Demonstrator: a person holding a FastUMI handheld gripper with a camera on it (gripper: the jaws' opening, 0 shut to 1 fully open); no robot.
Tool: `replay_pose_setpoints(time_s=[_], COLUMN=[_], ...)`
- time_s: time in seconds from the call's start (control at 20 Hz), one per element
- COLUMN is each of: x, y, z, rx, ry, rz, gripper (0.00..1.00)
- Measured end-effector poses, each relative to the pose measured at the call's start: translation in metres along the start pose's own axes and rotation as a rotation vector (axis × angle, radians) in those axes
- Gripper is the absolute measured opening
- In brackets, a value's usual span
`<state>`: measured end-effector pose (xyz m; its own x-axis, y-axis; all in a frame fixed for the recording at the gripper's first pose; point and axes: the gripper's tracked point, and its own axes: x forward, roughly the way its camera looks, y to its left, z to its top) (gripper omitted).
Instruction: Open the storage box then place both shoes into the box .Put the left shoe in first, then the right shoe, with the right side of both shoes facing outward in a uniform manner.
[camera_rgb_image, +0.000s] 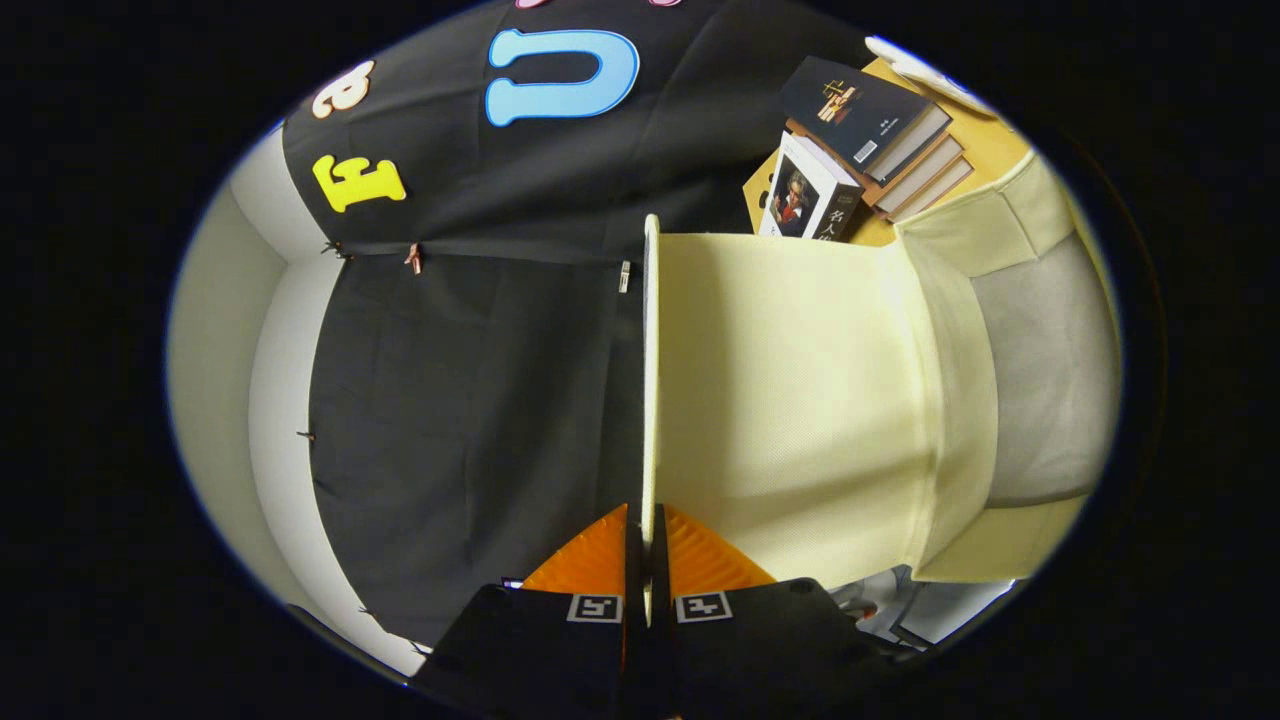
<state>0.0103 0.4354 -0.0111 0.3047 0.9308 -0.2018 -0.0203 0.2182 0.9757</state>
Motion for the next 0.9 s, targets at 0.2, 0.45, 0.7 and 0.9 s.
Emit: replay_pose_setpoints(time_s=[0.2,0.45,0.7,0.9], x=[0.009,0.006,-0.027,-0.078], y=[-0.003,-0.009,-0.036,-0.055], z=[0.000,0.011,0.037,0.063], rx=[0.002,-0.020,-0.194,-0.353], ry=[-0.002,-0.038,-0.122,-0.210], rz=[-0.010,-0.025,-0.136,-0.219], gripper=[0.05,0.14,0.97,0.97])
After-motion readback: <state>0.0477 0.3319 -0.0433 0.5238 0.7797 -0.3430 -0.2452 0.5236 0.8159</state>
